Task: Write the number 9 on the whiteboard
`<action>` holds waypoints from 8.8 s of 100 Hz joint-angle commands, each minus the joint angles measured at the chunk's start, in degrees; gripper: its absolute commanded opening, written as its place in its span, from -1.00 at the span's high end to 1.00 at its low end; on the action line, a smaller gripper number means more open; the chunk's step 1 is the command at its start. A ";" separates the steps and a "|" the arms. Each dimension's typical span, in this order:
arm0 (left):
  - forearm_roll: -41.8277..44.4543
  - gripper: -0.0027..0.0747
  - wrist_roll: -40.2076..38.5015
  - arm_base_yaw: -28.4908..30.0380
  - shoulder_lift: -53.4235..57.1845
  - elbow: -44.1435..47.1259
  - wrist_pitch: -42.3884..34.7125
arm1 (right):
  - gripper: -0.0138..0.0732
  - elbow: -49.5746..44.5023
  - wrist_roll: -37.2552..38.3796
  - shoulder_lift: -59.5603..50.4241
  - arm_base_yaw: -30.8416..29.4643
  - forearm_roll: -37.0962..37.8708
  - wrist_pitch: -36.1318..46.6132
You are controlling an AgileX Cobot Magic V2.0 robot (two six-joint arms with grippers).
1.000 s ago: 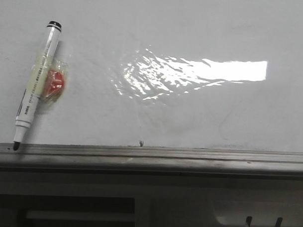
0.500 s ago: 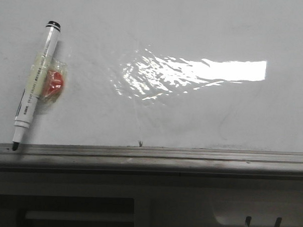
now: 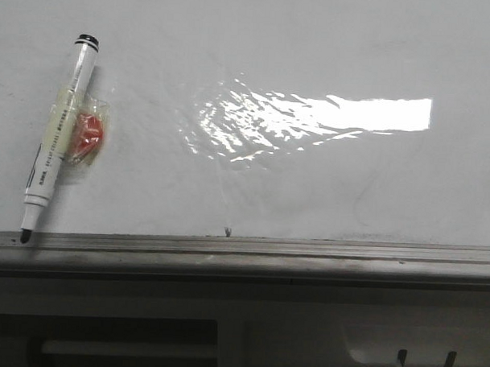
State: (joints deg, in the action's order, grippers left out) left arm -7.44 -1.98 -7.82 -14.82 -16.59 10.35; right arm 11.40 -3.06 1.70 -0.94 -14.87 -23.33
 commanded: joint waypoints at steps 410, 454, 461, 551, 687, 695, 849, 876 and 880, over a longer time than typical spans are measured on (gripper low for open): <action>32.48 0.25 2.43 -37.63 -46.66 -1.74 -44.52 | 0.85 37.70 -14.05 63.27 49.98 -5.28 5.76; 15.49 0.25 2.43 -37.64 -38.14 -0.82 -43.96 | 0.84 37.70 -13.88 63.03 49.98 -5.28 6.74; 12.76 0.25 2.54 -37.64 -35.29 0.02 -43.83 | 0.84 37.70 -13.88 62.65 49.98 -5.28 6.90; 6.09 0.25 2.43 -37.64 -27.52 2.74 -41.30 | 0.84 37.70 -10.12 54.85 46.69 -5.28 9.56; 6.09 0.25 2.43 -37.64 -27.52 2.74 -41.92 | 0.84 49.46 -9.36 63.88 31.28 -4.02 -1.39; 6.09 0.25 2.43 -37.64 -27.52 2.74 -41.92 | 0.84 49.61 -9.36 64.16 31.30 -4.02 -2.04; 19.72 0.42 -0.93 -44.38 -41.69 2.74 -46.27 | 0.84 40.59 -8.67 61.86 49.04 -16.27 -2.24; 19.72 0.98 -0.93 -44.38 -41.69 2.74 -46.27 | 0.84 40.59 -8.67 61.92 49.04 -16.27 -3.22; 19.72 0.98 -0.93 -44.38 -41.69 2.74 -46.27 | 0.83 40.59 -8.67 61.92 49.04 -16.27 -3.22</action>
State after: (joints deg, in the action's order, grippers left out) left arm 14.82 -1.13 -51.91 -56.84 -12.22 -30.63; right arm 50.52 -11.27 64.30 48.12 -29.91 -29.48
